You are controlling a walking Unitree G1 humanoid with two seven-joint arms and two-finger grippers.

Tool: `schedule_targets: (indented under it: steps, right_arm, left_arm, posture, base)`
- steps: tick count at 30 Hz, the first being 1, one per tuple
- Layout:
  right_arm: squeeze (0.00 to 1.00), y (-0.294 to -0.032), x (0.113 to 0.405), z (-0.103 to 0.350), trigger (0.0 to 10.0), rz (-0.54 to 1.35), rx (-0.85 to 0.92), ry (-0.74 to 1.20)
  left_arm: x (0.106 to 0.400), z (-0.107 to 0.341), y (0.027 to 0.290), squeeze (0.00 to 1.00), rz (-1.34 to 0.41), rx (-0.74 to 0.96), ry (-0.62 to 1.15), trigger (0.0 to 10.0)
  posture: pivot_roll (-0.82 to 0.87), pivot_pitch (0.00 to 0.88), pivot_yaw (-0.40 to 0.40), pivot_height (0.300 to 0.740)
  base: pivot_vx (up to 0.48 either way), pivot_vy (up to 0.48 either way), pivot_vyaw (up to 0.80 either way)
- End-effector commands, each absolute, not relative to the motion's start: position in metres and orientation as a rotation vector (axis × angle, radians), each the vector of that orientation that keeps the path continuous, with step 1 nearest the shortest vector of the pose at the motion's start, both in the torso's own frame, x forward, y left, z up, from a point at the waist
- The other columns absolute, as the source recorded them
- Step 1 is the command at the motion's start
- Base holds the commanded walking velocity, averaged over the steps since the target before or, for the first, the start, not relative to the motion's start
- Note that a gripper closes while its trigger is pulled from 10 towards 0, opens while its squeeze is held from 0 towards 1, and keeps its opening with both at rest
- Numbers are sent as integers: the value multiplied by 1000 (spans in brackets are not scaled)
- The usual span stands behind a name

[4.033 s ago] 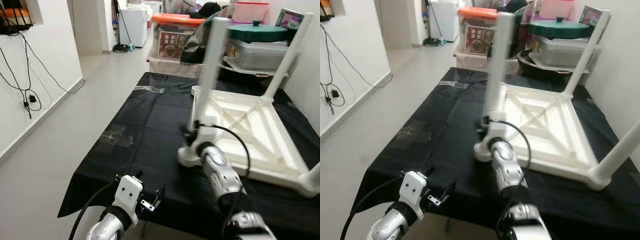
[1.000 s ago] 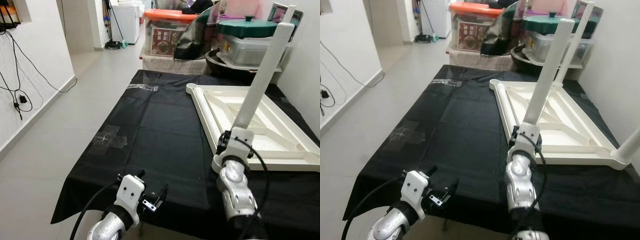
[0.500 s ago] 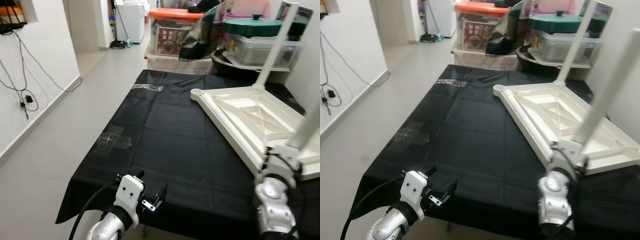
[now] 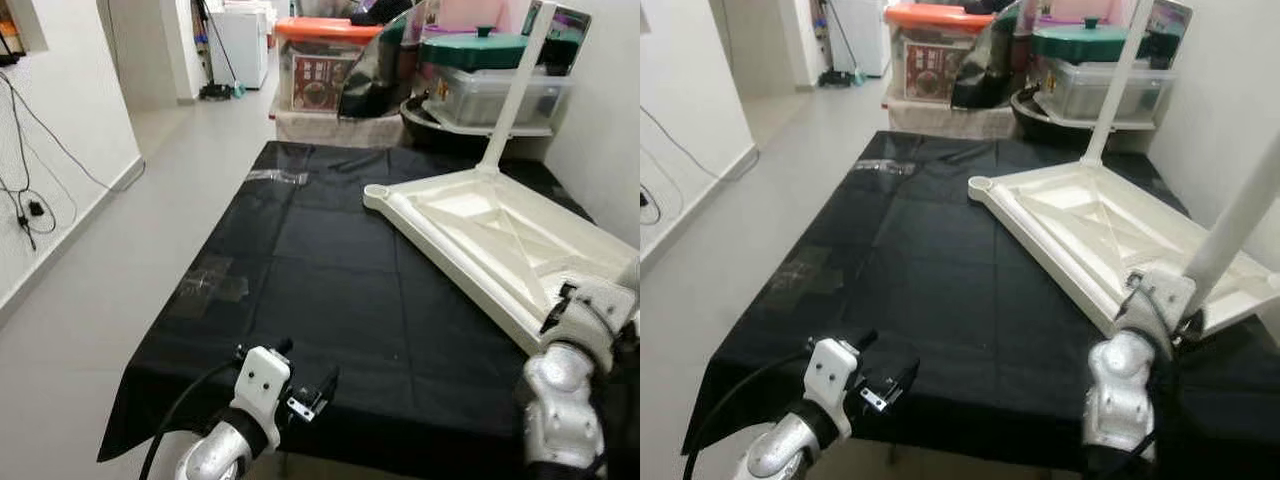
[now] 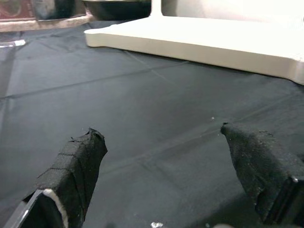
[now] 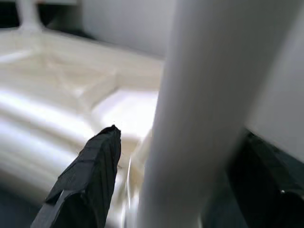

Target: Building children table

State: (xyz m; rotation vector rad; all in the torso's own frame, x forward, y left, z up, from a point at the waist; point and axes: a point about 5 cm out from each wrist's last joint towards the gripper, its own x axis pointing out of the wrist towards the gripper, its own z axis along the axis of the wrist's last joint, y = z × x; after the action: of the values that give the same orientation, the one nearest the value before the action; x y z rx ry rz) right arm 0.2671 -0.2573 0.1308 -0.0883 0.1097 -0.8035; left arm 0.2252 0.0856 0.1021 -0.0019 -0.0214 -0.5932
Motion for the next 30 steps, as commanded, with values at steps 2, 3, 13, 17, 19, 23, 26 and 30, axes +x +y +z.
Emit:
schedule_targets:
  steps: [2, 3, 13, 17, 19, 23, 26, 30]
  right_arm:
    - [0, -235, 259, 132, 10000, -668, -106, 121]
    - [0, -232, 249, 132, 10000, -631, -128, 127]
    - [0, -214, 232, 133, 10000, -343, -168, 86]
    - [0, -171, 246, 144, 10000, 15, -105, 10]
    - [0, -149, 267, 152, 10000, 155, -82, -29]
    - [0, -134, 319, 167, 10000, 165, -63, -69]
    - [0, -129, 354, 174, 10000, 153, -96, -41]
    - [0, -138, 387, 178, 10000, 74, -140, 48]
  left_arm:
    - [225, 99, 87, 0, -591, -3, -2, 10000]
    - [225, 99, 88, 0, -596, -6, 0, 10000]
    - [228, 98, 87, 0, -609, -9, 5, 10000]
    - [228, 98, 87, 0, -607, -9, 2, 10000]
    - [228, 99, 86, 0, -604, -10, 0, 10000]
    - [225, 101, 85, 0, -598, -5, -8, 10000]
    - [222, 105, 85, 0, -590, -8, -14, 10000]
    - [217, 111, 85, 0, -575, -10, -29, 10000]
  posture:
    - [61, 0, -35, 740]
    - [45, 0, -22, 740]
    - [36, 0, -15, 740]
    - [35, 0, -20, 740]
    - [46, 0, -27, 740]
    - [71, 0, -43, 740]
    - [80, 0, -51, 740]
    - [99, 0, -66, 740]
  base:
    - [0, 0, 0]
    - [0, 0, 0]
    - [0, 0, 0]
    - [0, 0, 0]
    - [0, 0, 0]
    - [0, 0, 0]
    - [0, 0, 0]
    - [0, 0, 0]
